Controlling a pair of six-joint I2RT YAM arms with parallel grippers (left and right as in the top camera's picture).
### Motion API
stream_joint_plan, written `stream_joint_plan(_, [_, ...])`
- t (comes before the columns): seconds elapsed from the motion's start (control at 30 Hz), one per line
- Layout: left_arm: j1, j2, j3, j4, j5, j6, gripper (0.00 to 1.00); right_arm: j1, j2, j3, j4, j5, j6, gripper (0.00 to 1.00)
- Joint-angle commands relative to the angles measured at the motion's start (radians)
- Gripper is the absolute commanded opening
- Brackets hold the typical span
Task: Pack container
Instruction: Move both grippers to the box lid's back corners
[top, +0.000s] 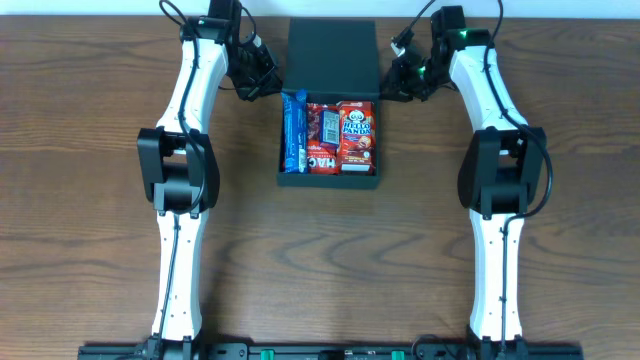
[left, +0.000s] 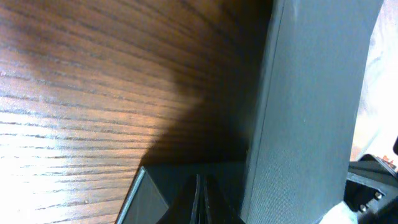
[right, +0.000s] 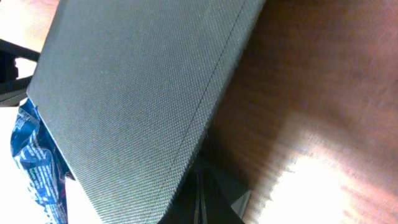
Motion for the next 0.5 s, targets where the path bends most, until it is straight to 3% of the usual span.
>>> stream_joint_plan(0.0, [-0.011,-0.01,-0.003,0.005,0.072,0.022,0.06,0.01,0.015,0.001,0.025,-0.029,0.018,0.02])
stream_joint_plan(0.47, [-0.01,-0.01,-0.003,0.114,0.079,0.033,0.06,0.011,0.015,0.001,0.244,-0.038,0.04,0.01])
